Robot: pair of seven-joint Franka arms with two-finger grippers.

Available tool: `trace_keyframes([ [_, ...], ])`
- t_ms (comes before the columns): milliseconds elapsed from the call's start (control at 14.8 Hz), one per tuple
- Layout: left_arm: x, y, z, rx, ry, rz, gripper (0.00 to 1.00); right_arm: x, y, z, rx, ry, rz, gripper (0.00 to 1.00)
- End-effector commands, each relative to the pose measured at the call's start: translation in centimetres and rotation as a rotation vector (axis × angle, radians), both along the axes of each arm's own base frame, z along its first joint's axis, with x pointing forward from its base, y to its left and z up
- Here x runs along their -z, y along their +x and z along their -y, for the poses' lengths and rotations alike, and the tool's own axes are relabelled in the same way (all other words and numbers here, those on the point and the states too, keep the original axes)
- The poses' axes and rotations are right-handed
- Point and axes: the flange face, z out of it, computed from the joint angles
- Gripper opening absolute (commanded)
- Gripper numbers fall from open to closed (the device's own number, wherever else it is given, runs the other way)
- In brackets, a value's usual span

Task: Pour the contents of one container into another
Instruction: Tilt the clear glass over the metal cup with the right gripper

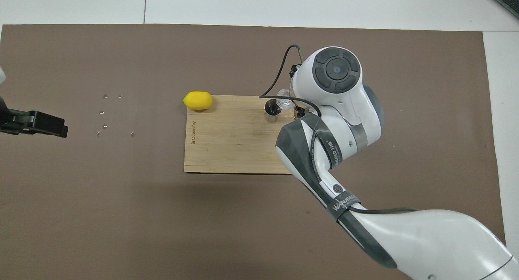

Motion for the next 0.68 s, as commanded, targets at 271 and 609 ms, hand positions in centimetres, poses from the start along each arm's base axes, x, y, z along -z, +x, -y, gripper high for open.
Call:
trace_keyframes([
  [271, 0.1, -0.5, -0.3, 0.01, 0.016, 0.002, 1.0, -0.8, -0.5, -1.0, -0.102, -0.09, 0.003, 0.0],
  [609, 0.1, -0.5, -0.3, 0.012, 0.016, 0.002, 1.0, -1.6, -0.3, -1.1, -0.114, -0.111, 0.016, 0.0],
])
